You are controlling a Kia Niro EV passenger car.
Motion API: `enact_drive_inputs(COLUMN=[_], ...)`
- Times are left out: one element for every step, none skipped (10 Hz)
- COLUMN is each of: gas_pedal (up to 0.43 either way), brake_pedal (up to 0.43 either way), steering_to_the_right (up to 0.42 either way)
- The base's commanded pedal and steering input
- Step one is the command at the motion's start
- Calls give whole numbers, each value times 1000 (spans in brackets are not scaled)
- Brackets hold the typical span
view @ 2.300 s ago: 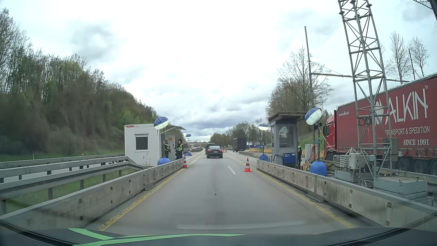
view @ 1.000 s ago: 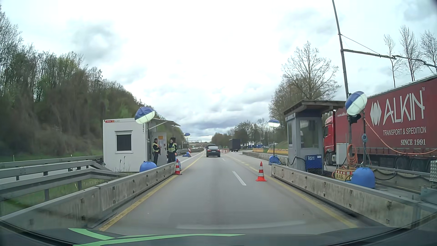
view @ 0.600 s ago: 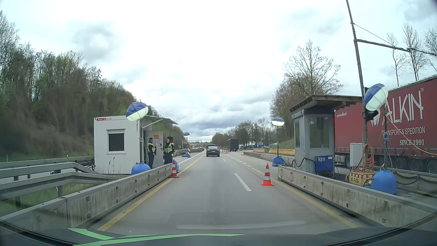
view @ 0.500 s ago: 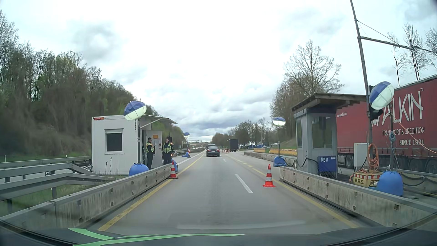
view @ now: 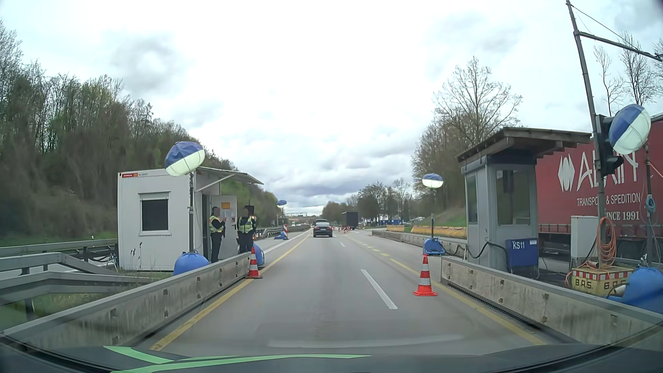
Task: Follow the waypoints while adhering to traffic rules and regulations
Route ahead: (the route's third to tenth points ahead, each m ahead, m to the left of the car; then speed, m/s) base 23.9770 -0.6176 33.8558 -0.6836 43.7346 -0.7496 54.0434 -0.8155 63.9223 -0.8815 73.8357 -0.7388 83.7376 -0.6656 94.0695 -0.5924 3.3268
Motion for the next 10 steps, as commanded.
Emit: enact_drive_inputs(gas_pedal=[39, 39, 39, 39, 39, 39, 39, 28, 28, 28], brake_pedal=[0, 0, 0, 0, 0, 0, 0, 0, 0, 0], steering_to_the_right=[-7, -7, -7, -8, -7, -8, -8, -9, -10, -11])
